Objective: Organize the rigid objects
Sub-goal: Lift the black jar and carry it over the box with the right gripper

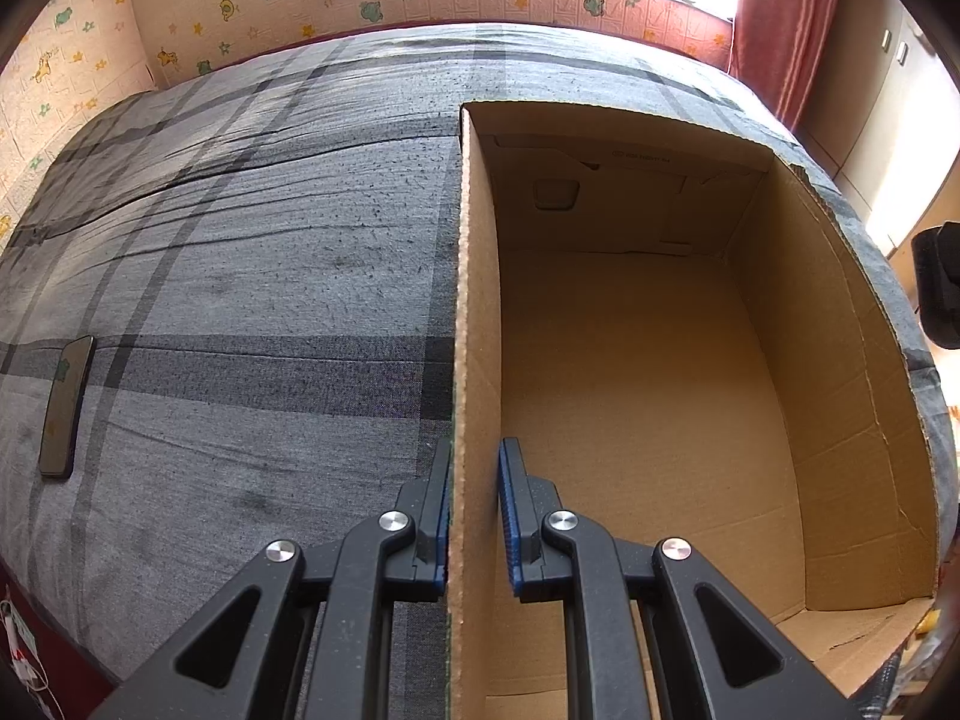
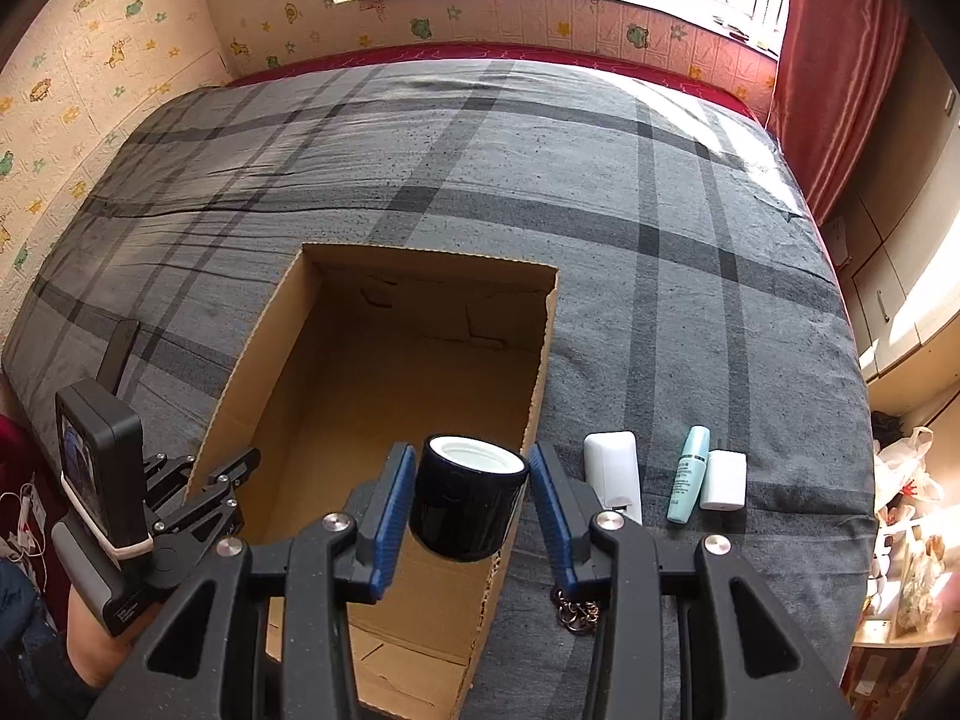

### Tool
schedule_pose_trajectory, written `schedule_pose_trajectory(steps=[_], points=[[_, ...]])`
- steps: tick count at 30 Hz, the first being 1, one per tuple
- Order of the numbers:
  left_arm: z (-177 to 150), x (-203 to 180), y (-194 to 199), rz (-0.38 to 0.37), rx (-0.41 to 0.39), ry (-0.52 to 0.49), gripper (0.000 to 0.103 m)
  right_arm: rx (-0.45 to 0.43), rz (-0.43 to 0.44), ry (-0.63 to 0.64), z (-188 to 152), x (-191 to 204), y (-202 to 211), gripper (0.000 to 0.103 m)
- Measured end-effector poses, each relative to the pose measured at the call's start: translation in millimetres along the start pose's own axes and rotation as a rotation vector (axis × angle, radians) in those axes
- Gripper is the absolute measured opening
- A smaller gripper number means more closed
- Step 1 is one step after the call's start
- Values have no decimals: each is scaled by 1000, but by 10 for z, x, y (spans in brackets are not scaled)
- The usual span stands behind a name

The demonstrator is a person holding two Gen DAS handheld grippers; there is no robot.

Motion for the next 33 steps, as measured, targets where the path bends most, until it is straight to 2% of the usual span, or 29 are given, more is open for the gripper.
schedule_pose_trajectory(steps=[16,33], points=[[10,3,-5,-4,2,-4,15,118,38,49,83,448,-711,42],[14,27,-6,-9,4,-3,15,275,12,49,-94,605,-1435,42]])
Point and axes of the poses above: each gripper's, at about its wrist camera, not at the fingertips, and y roughly against the way its jaws point, x to its left, z to its top, the point moved 9 cm from there along -y, roughly the way its jaws point, and after that the axes turned 8 degrees about x, right-handed, at the moved point
